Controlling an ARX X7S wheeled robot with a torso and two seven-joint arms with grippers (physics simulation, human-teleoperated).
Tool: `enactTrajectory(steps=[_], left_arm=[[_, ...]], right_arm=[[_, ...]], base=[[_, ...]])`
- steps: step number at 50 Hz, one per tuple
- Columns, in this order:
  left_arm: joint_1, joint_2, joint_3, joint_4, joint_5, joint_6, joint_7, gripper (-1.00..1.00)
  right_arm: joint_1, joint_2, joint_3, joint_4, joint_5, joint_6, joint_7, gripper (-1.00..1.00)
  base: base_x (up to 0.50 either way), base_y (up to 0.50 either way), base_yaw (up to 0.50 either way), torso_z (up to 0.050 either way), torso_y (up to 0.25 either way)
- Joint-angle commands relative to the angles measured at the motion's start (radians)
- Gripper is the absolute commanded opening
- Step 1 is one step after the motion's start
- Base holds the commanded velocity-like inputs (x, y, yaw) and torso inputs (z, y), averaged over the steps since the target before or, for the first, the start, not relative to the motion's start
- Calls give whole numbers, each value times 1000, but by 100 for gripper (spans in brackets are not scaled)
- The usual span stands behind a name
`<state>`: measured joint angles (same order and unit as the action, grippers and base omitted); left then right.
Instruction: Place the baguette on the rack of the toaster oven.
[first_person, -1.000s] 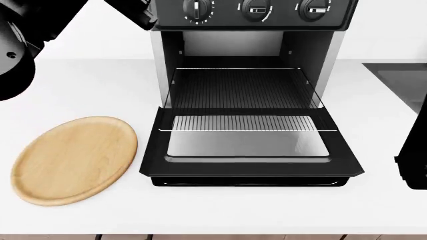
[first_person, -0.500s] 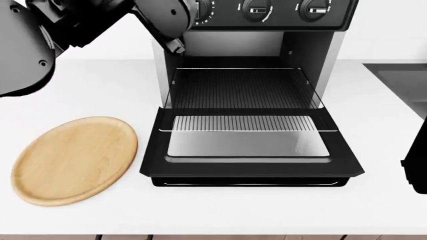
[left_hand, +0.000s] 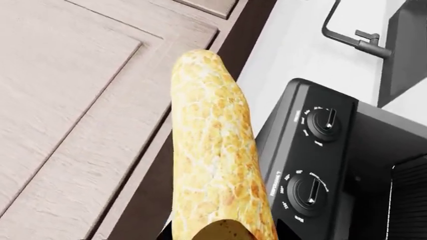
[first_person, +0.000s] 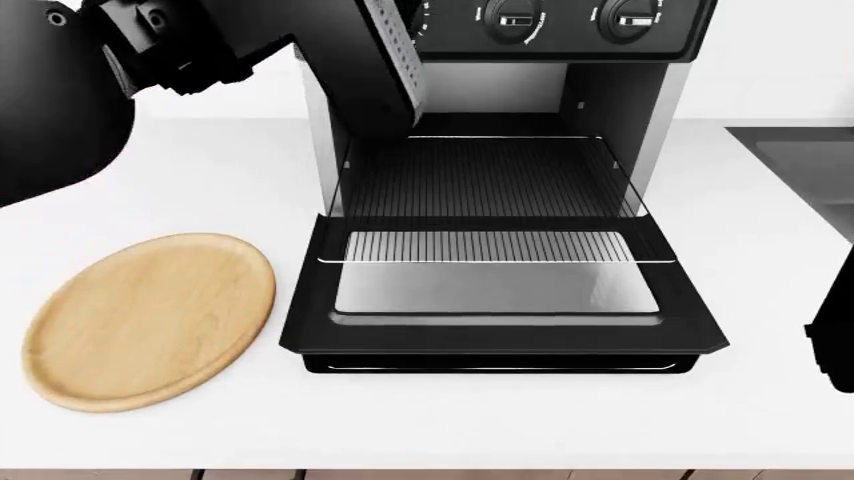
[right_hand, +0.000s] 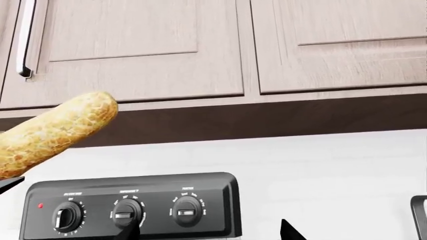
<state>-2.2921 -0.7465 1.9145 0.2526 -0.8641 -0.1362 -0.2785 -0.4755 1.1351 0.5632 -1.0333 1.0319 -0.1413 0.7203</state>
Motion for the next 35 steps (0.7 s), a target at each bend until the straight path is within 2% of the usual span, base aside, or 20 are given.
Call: enactTrajectory(steps=[1,12,21,35], left_arm=[[-10,8,-25,-9,38,-12,30,-100],[1,24,-46,-12,84,-16,61,-100],[34,59,-58,-70,136,7,87,-100],[110,114,-65,-128,181,57,93,-100]], right_arm=[[-18,-2,-1,3,-10,-18,0,100],[-75,-23,51,-2,-7,-30,-22,100],[-57,-11,7,9,-27,-43,-8,100],[-72,-20,14,19,-28,-46,-17,100]], base=[[0,0,0,0,0],[0,0,0,0,0],[0,0,0,0,0],[0,0,0,0,0]])
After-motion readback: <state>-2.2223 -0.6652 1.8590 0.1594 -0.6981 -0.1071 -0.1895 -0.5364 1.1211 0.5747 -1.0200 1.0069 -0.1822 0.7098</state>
